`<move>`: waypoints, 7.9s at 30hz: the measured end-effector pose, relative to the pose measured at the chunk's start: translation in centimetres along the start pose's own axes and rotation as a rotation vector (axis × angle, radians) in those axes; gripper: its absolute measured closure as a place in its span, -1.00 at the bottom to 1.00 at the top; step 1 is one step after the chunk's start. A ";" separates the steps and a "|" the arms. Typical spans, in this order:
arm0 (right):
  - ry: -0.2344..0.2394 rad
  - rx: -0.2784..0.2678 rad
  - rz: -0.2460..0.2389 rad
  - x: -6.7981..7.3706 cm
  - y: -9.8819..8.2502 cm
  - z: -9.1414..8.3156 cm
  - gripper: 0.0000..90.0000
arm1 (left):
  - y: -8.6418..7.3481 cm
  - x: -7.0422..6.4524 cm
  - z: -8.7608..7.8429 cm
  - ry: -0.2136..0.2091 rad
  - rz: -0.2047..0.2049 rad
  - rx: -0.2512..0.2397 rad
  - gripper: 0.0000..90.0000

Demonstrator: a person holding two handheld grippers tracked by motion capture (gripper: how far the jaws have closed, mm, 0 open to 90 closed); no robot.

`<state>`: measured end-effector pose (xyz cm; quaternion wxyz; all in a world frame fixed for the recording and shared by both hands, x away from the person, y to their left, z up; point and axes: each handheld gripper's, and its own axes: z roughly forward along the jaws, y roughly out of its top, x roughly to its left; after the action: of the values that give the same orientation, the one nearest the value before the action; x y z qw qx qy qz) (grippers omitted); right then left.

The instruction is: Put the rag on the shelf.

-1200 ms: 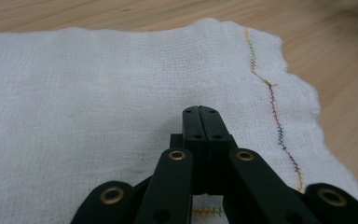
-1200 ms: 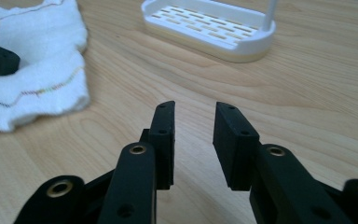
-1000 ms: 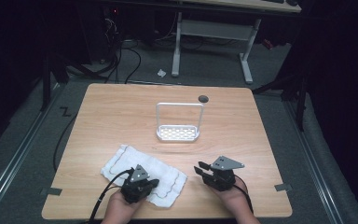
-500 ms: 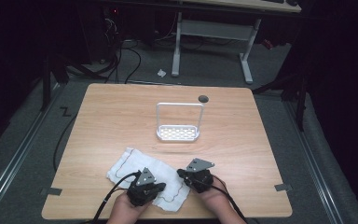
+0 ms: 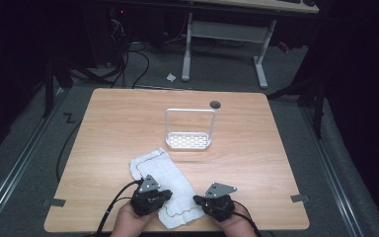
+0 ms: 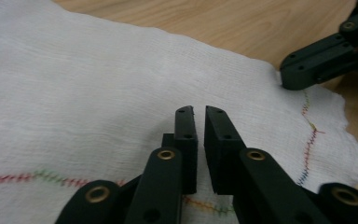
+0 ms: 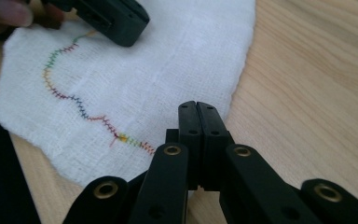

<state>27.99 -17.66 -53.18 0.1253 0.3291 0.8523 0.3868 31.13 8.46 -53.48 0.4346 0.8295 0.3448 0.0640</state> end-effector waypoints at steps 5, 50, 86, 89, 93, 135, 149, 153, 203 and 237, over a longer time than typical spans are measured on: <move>-0.014 -0.074 0.003 -1.2 3.0 0.7 1.00 | -0.1 2.4 -1.3 0.054 -0.077 -0.029 0.71; -0.001 0.014 0.034 -3.6 -0.7 -0.6 0.98 | 3.4 3.4 1.5 0.079 -0.054 -0.097 0.16; -0.210 -0.052 0.228 -8.5 3.4 2.8 0.35 | 5.4 5.0 6.0 0.115 -0.086 -0.036 0.79; -0.197 -0.030 0.236 -8.9 3.3 3.5 0.34 | 5.4 4.9 6.0 0.127 -0.076 -0.036 0.78; -0.158 -0.063 0.268 -9.0 2.7 3.5 0.37 | 5.4 4.6 6.0 0.146 -0.050 -0.033 0.78; -0.183 -0.238 0.163 -6.9 5.5 -0.2 0.92 | 7.6 2.4 1.3 0.072 -0.039 -0.260 0.87; -0.232 -0.377 0.090 -6.1 9.6 -4.6 0.91 | 12.0 0.6 -3.2 0.075 0.007 -0.403 0.87; -0.242 -0.417 0.069 -5.9 10.8 -5.9 0.91 | 13.1 0.2 -4.2 0.077 0.017 -0.447 0.87; -0.334 -0.591 0.042 -9.4 20.6 -13.4 0.92 | 24.9 1.7 -7.6 0.173 0.170 -0.572 0.87; -0.247 -0.559 0.224 -17.0 24.8 -7.8 0.91 | 29.9 8.0 -4.2 0.242 0.098 -0.463 0.86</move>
<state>48.69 -21.31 -30.26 0.2701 0.4180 0.6500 0.5743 50.89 4.84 -29.53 0.5647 0.7101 0.3300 0.2607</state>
